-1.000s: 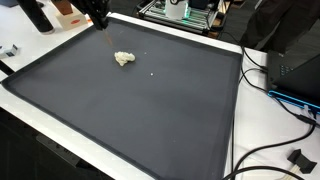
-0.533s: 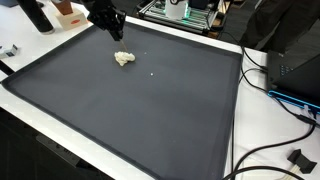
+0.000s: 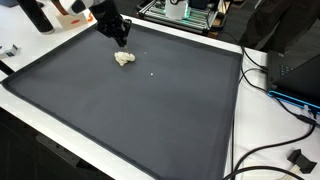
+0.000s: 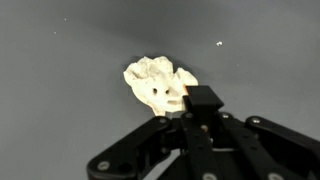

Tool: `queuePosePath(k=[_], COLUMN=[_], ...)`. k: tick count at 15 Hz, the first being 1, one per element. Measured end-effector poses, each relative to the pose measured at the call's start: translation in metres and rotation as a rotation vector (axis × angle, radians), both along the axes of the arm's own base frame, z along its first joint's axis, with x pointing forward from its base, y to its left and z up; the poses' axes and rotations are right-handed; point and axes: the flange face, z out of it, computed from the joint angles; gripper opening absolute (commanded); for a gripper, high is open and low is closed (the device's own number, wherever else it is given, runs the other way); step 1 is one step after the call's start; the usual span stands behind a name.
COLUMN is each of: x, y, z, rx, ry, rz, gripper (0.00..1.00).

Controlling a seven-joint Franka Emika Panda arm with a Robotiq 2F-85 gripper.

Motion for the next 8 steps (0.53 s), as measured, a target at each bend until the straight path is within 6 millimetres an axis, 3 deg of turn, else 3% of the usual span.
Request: queuePosePath(k=[8], x=[-0.013], y=[0.000], z=[-0.004], rx=[0.002], ry=[-0.065], rz=[0.026], gripper=[0.03])
